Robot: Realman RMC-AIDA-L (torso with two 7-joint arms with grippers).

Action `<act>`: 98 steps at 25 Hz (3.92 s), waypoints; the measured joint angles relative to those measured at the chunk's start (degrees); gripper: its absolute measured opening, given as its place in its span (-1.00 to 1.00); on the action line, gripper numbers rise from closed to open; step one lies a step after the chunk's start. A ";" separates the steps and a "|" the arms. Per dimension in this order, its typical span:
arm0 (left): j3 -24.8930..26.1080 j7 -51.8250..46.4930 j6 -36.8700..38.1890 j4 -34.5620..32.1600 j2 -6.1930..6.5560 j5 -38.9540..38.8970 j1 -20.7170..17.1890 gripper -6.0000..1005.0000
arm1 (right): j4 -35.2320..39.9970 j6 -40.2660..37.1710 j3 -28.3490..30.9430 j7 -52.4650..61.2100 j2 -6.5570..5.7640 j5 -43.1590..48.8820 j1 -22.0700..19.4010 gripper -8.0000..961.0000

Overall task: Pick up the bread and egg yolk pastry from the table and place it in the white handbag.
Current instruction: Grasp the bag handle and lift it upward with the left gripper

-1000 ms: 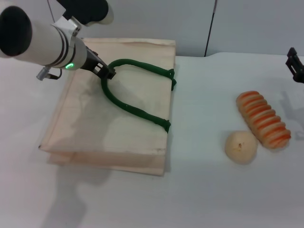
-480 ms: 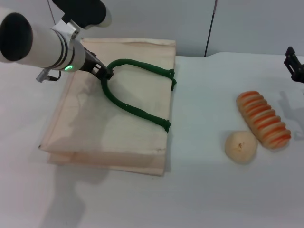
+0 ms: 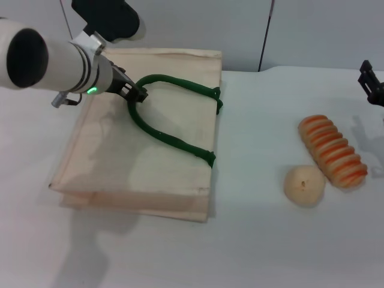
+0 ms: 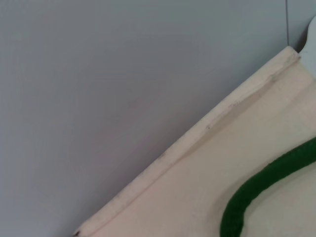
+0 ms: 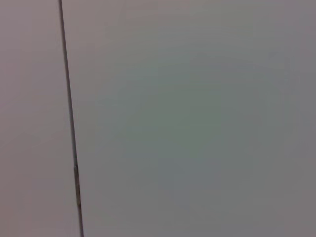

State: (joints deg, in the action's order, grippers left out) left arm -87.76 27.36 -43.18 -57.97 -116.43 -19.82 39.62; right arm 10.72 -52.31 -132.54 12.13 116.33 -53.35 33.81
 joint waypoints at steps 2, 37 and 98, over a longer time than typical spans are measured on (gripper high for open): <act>-0.57 0.00 1.14 0.07 -0.01 -1.06 -0.47 0.17 | 0.00 -0.01 -0.22 0.00 0.01 0.00 -0.06 0.39; -3.21 -0.23 9.96 0.33 0.06 -6.32 -5.24 0.12 | 0.00 -0.05 -0.25 0.00 -0.06 0.00 -0.52 0.39; -5.14 -1.23 11.17 -5.46 0.27 -9.41 -8.57 -0.75 | -0.12 -0.17 -0.49 0.79 -0.14 0.00 -0.69 0.39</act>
State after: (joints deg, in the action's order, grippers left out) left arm -92.89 26.13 -32.01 -63.43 -116.15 -29.23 31.04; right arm 10.60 -52.49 -133.03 12.92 116.19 -53.35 33.12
